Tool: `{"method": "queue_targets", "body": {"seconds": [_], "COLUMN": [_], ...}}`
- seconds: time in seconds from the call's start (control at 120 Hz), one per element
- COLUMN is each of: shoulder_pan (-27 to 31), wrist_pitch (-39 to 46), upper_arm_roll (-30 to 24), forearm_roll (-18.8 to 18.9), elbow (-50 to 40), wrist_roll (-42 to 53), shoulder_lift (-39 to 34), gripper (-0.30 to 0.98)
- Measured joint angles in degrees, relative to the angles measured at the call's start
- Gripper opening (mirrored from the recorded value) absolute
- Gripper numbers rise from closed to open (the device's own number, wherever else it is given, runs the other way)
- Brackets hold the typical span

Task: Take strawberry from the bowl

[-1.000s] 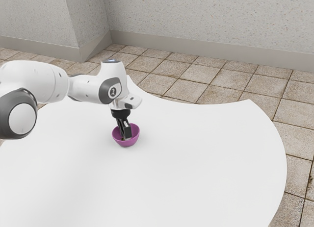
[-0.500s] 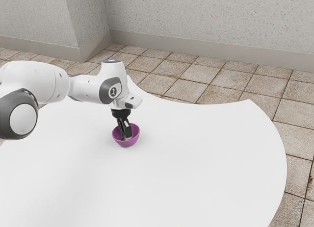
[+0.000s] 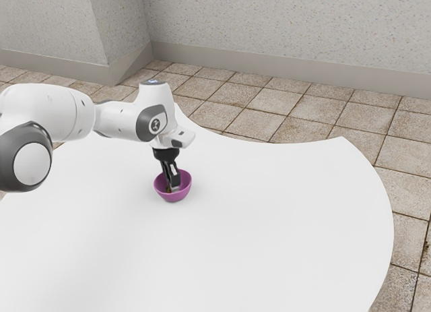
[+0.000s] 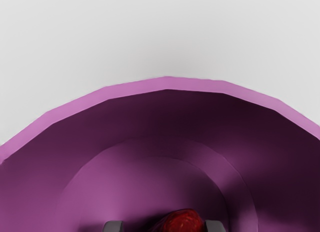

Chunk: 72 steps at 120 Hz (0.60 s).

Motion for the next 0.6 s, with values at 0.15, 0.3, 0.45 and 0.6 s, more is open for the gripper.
{"method": "queue_targets", "body": {"seconds": [0.15,0.3,0.45,0.6], "shoulder_pan": [-0.01,-0.09,-7.85,-13.84], "wrist_pitch": [-0.23,-0.9,-1.86,-2.01], "upper_arm_roll": [-0.03,-0.44,-3.58,-3.72], "forearm_roll": [0.21,0.32,0.5,0.44], "elbow": [1.15,1.62,5.81,7.7], "wrist_roll": [-0.16,-0.38,-0.65,-1.41], "shoulder_lift": [-0.21,-2.88,-4.13,1.53], "gripper": [0.07,0.06,0.05,0.04]}}
